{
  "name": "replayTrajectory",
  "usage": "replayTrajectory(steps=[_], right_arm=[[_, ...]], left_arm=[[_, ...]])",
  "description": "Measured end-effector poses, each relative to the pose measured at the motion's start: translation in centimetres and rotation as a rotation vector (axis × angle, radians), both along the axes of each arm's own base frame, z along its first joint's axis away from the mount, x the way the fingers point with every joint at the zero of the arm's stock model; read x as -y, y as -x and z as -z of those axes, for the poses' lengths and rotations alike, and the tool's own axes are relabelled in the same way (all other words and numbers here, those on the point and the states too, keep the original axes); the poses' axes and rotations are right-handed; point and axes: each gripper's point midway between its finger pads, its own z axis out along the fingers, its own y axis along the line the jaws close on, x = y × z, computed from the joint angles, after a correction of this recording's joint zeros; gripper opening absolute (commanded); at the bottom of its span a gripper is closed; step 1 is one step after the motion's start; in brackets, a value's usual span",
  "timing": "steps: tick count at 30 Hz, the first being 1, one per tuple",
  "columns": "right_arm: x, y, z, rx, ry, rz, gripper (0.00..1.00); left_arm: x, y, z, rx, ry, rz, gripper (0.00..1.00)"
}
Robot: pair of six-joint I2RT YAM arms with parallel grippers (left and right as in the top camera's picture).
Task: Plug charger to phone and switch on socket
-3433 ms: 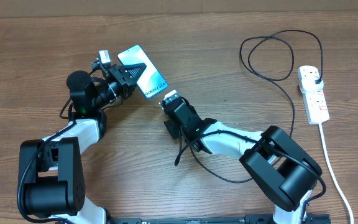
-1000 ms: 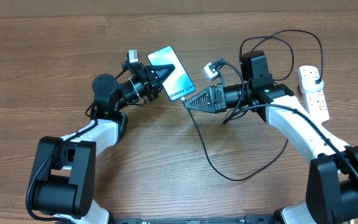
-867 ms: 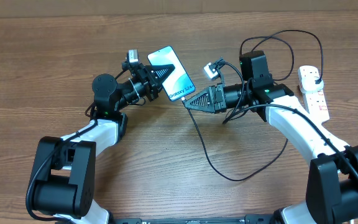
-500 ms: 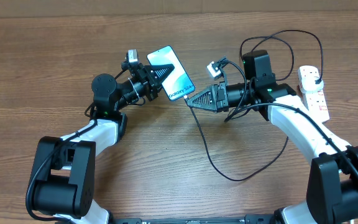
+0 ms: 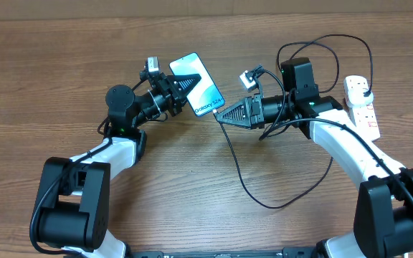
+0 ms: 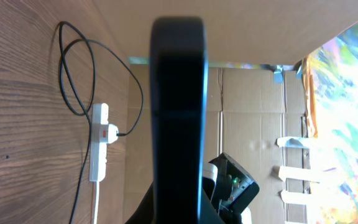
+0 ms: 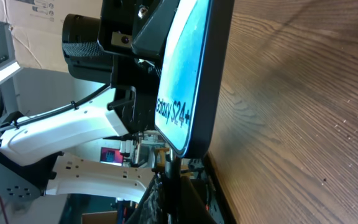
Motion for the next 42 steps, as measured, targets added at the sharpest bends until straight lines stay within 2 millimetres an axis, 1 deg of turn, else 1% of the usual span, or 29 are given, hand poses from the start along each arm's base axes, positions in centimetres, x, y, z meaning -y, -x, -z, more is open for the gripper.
replayTrajectory(steps=[42], right_arm=[[-0.25,0.07,0.14,-0.057,0.016,0.013,0.04]], left_arm=[[-0.06,-0.10,0.01,0.012,-0.007,-0.007,0.04]])
